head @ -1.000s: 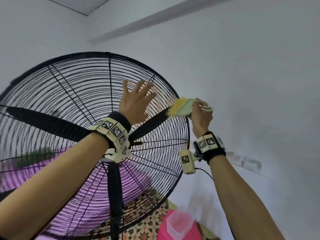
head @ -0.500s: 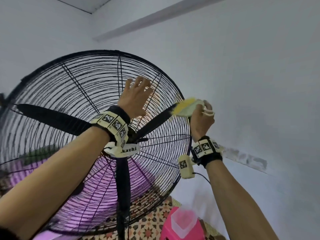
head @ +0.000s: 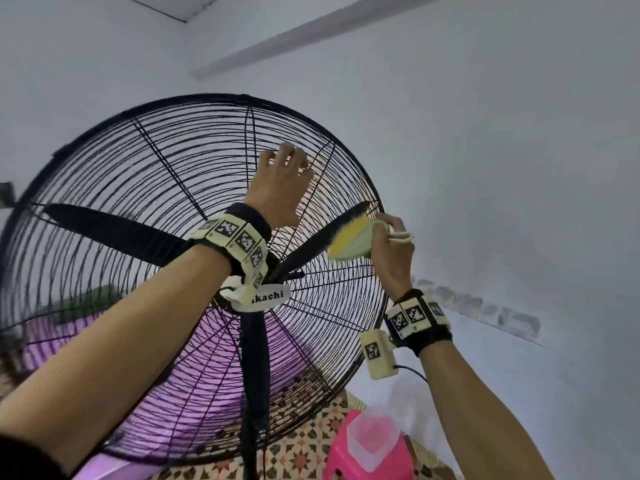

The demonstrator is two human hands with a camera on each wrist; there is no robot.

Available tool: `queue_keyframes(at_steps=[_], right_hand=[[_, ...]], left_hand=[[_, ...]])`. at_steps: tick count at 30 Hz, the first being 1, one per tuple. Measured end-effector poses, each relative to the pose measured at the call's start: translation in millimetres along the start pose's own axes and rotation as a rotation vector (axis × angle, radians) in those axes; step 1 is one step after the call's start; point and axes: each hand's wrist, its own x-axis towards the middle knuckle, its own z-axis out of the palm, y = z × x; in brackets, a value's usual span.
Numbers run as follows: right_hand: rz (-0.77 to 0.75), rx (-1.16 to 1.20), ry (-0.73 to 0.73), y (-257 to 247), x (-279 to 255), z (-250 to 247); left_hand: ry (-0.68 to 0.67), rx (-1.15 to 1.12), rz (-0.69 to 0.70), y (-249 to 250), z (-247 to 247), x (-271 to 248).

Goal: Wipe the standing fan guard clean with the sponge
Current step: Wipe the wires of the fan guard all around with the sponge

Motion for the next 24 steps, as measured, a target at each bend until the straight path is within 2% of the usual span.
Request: queue_keyframes(at_steps=[3,4,8,9,13,14,18,19,22,23,24], right_hand=[[-0.022,0.062,0.186,-5,3,-4],[-0.012,0.059,0.198,-6,2,-3],[0.005,-0.009,-0.038,-2,-8,1],[-0.011,-0.023,-0.059,-4,-10,-1],[-0.012,0.029,0.136,-9,-14,2],[-0.008,0.02,0.122,-9,-17,6],[-0.027,-0.056,-0.139,-6,-24,14],[-0.032,-0.062,-0.154,-9,-25,12],[-0.028,-0.01,0.049,-12,-22,9],[-0.033,0.001,0.093,-12,-24,9],[-0.042,-0.01,0.077,-11,-28,12]], left_hand=[[0.008,0.024,0.007,1,0,0],[0.012,0.023,0.012,1,0,0],[0.012,0.026,0.014,2,0,-1],[0.01,0.025,0.008,1,1,-1],[0.005,0.02,0.006,1,-1,-1],[0.006,0.022,0.008,1,-1,-1],[0.013,0.045,-0.002,3,0,-1],[0.012,0.047,-0.005,2,0,-1],[0.012,0.054,-0.001,3,0,-2],[0.013,0.057,-0.001,4,0,-1],[0.015,0.06,-0.001,5,-1,-1]])
